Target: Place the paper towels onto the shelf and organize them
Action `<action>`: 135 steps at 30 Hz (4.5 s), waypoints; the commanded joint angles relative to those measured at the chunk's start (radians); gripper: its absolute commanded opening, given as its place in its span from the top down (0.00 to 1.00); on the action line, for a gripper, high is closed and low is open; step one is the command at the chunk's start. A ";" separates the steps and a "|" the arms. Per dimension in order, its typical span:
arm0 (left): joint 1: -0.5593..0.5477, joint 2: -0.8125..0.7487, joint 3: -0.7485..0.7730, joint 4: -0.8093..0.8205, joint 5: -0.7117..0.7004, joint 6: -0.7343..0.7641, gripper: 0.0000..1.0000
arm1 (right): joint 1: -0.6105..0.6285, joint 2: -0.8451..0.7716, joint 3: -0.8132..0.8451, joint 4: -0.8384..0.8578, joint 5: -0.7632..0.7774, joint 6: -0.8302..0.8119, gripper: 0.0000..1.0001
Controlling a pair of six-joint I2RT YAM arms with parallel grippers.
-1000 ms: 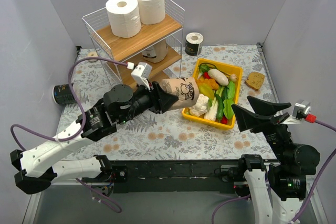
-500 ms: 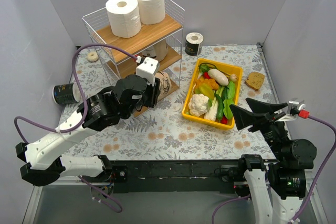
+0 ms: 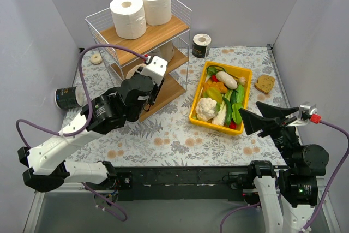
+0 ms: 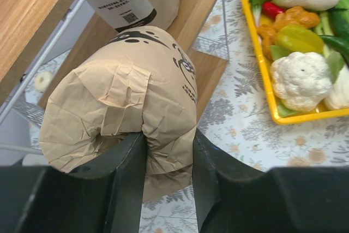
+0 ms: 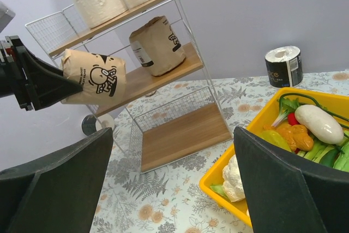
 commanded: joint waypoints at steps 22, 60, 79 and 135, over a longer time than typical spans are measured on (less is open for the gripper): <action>0.001 0.042 -0.120 0.201 -0.250 0.272 0.48 | 0.002 -0.006 0.060 -0.001 0.024 -0.050 0.02; 0.044 0.154 -0.146 0.393 -0.142 0.395 0.58 | 0.002 0.006 0.035 0.022 -0.025 -0.073 0.03; 0.231 0.266 -0.100 0.384 -0.165 0.348 0.66 | 0.002 0.000 0.055 -0.002 -0.002 -0.108 0.07; 0.165 -0.720 -0.806 0.318 0.412 -0.370 0.02 | 0.135 2.020 1.017 0.493 0.343 0.191 0.18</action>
